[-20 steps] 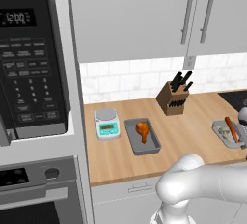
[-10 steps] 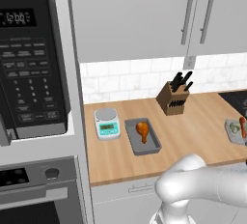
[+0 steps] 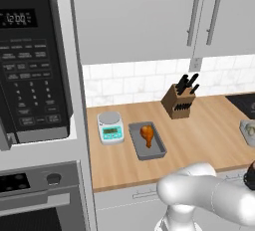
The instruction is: Take the meat container that has the chicken drumstick and place it on the second highest rack of the freezer. Then take the vegetable container that has the carrot and mushroom and place it on the highest rack of the freezer.
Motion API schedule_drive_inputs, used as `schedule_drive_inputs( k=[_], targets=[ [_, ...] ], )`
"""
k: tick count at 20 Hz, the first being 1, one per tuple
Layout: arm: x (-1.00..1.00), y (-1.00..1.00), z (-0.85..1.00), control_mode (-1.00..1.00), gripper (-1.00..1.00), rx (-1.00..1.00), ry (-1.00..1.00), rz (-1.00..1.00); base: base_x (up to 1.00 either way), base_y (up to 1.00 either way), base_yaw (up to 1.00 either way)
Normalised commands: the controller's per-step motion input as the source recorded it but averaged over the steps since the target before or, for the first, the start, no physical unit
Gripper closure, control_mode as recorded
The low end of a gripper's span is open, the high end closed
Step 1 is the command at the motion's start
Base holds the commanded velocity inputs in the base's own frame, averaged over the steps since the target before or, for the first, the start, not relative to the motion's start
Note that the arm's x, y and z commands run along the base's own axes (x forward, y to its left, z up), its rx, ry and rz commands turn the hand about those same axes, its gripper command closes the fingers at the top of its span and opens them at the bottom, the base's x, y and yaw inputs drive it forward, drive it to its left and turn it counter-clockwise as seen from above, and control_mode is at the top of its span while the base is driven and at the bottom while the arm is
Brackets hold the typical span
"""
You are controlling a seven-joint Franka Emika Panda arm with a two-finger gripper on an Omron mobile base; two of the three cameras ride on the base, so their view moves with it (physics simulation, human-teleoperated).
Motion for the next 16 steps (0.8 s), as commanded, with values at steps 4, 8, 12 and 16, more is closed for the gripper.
schedule_drive_inputs(
  k=[4,8,12,16],
  targets=[
    [-0.41,0.72,0.72,-1.0,1.0,-0.29,-0.23,0.12,0.0,0.0,0.0],
    [-0.41,0.58,0.47,-1.0,1.0,-0.22,0.0,0.07,0.0,0.0,0.0],
    [-0.44,0.64,0.49,-1.0,1.0,0.0,0.05,-0.05,0.0,0.0,0.0],
    [-0.43,0.63,0.53,-1.0,1.0,0.03,-0.03,-0.08,0.0,0.0,0.0]
  ],
)
